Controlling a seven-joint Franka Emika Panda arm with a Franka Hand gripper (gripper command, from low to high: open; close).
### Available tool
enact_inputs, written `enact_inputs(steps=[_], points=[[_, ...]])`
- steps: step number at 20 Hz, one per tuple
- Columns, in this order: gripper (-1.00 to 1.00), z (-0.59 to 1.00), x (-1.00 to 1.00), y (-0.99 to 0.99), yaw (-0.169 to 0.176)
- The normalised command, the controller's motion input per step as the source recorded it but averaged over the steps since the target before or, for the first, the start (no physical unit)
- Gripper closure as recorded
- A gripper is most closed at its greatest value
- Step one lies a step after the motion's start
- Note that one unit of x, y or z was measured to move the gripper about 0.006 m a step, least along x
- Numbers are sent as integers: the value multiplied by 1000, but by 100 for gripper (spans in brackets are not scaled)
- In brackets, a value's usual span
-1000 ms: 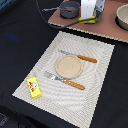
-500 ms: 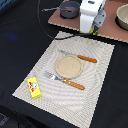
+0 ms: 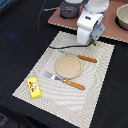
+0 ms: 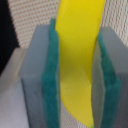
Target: Interact with the objects in diverse but meaningful ways.
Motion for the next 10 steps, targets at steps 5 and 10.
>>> enact_inputs(steps=[5, 10], points=[[-100, 729, 173, 65, 0], [-100, 984, 163, 63, 0]])
